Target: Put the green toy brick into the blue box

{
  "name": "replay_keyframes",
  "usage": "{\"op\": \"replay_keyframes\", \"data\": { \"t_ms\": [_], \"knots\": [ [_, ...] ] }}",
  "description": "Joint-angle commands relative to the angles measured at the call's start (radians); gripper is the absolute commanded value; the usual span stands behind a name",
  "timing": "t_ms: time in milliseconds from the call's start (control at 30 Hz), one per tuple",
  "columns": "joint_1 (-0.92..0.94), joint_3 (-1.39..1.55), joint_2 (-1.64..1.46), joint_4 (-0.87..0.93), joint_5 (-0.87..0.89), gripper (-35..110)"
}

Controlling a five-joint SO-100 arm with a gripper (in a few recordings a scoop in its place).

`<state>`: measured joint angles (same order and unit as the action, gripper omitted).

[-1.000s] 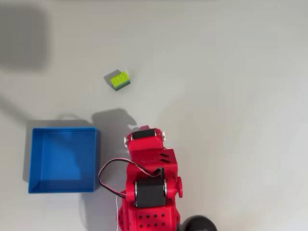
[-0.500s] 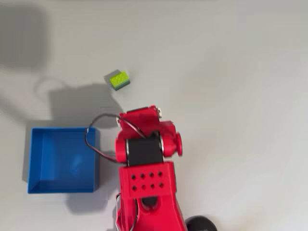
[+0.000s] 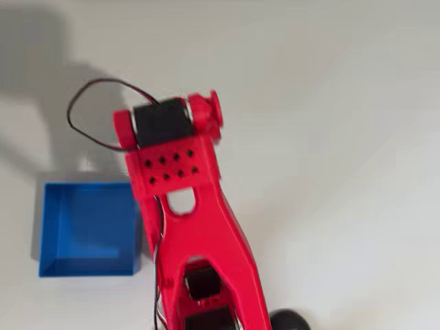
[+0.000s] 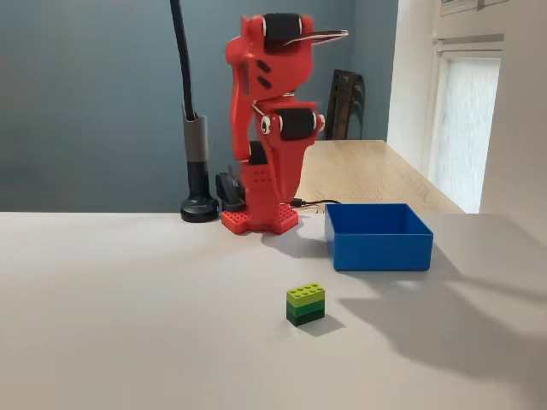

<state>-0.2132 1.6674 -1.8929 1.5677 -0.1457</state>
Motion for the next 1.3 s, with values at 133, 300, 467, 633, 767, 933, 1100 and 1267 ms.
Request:
{"op": "replay_keyframes", "data": {
  "t_ms": [133,300,467,633,767,933,1100,1267],
  "knots": [
    [-0.04,-0.262,0.164,0.061,-0.028,17],
    [-0.04,-0.341,0.276,0.086,-0.026,24],
    [-0.037,-0.39,0.383,0.092,-0.014,27],
    [-0.035,-0.442,0.488,0.094,0.005,29],
    [-0.035,-0.5,0.565,0.092,0.015,29],
    [-0.034,-0.578,0.666,0.091,0.017,29],
    [-0.031,-0.652,0.758,0.087,0.005,28],
    [-0.025,-0.718,0.838,0.06,-0.029,26]
  ]
}}
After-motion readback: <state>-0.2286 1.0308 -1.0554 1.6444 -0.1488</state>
